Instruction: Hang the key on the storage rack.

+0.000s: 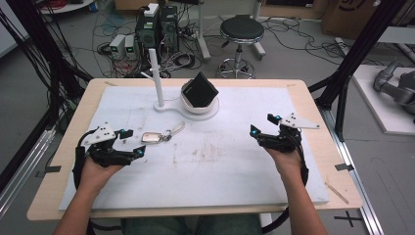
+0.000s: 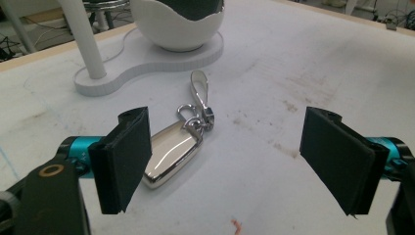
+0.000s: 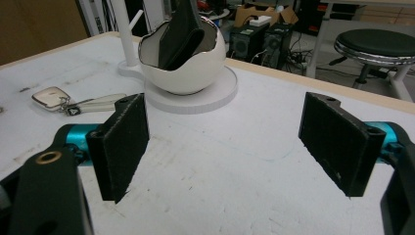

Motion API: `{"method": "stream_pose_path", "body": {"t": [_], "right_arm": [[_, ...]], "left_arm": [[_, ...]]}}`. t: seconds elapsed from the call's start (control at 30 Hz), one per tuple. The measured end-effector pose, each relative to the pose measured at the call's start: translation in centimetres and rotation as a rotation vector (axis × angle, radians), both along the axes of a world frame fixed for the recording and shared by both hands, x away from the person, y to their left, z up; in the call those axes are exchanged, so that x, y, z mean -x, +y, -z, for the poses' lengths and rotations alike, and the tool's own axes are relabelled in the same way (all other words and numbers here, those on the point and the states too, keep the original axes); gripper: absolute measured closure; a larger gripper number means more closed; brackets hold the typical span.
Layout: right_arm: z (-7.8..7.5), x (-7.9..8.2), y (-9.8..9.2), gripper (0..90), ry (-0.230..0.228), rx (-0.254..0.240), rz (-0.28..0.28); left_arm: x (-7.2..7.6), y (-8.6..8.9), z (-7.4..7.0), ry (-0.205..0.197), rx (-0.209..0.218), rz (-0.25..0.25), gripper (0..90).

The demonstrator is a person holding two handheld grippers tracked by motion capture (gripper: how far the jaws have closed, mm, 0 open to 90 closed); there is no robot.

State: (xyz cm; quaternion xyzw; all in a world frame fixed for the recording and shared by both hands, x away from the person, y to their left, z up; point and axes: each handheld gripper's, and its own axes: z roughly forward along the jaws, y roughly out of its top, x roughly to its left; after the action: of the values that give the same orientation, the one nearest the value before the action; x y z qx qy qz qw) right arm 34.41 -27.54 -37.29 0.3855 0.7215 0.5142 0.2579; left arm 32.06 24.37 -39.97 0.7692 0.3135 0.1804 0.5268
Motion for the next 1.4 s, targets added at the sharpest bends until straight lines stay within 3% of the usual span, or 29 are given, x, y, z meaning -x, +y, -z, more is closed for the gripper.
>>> {"method": "stream_pose_path", "body": {"t": [0.13,0.27,0.43,0.5,0.53,0.63,0.77,0.87,1.0,1.17,1.2,1.3,1.33,1.4], "right_arm": [[0.0,0.2,-0.2,19.4,-0.002,-0.002,-0.006],[0.1,0.2,-0.6,19.4,0.004,-0.007,0.004],[0.1,0.2,-1.2,19.4,0.003,-0.014,0.015],[0.1,0.2,-1.2,19.4,0.003,-0.017,0.016],[0.1,0.2,-1.2,19.4,0.003,-0.017,0.016],[0.1,0.3,-1.1,19.4,0.008,-0.013,0.008],[0.2,0.3,-1.1,19.5,0.013,-0.006,0.004],[0.3,0.2,-1.3,19.4,0.016,-0.008,0.01],[0.4,0.1,-1.4,19.4,0.021,-0.009,0.011],[0.5,0.1,-1.4,19.4,0.024,-0.008,0.009],[0.5,0.0,-1.4,19.4,0.024,-0.006,0.009],[0.6,0.0,-1.4,19.5,0.026,-0.003,0.01],[0.6,0.0,-1.4,19.4,0.026,0.0,0.011],[0.6,0.0,-1.4,19.5,0.028,0.0,0.015]], "left_arm": [[-0.8,-1.0,-0.1,-0.009,0.013,-0.016,19.5],[-2.8,-3.2,0.0,-0.006,-0.04,-0.03,19.5],[-4.0,-4.8,0.4,0.006,-0.064,-0.028,19.9],[-4.9,-5.9,1.2,0.056,-0.079,-0.005,20.5],[-4.9,-5.9,1.2,0.056,-0.079,-0.005,20.5],[-5.9,-6.7,2.0,0.105,-0.077,-0.004,20.5],[-6.8,-7.5,3.0,0.134,-0.075,-0.022,23.7],[-7.2,-7.9,3.6,0.161,-0.091,-0.006,30.7],[-7.7,-8.1,4.6,0.207,-0.127,-0.021,32.2],[-7.9,-8.2,4.8,0.21,-0.151,-0.048,41.8],[-8.0,-8.5,4.8,0.203,-0.189,-0.056,43.8],[-8.0,-9.0,4.8,0.201,-0.223,-0.059,55.3],[-7.8,-9.4,4.9,0.171,-0.268,-0.055,56.3],[-7.7,-9.6,4.9,0.161,-0.277,-0.045,61.5]]}}
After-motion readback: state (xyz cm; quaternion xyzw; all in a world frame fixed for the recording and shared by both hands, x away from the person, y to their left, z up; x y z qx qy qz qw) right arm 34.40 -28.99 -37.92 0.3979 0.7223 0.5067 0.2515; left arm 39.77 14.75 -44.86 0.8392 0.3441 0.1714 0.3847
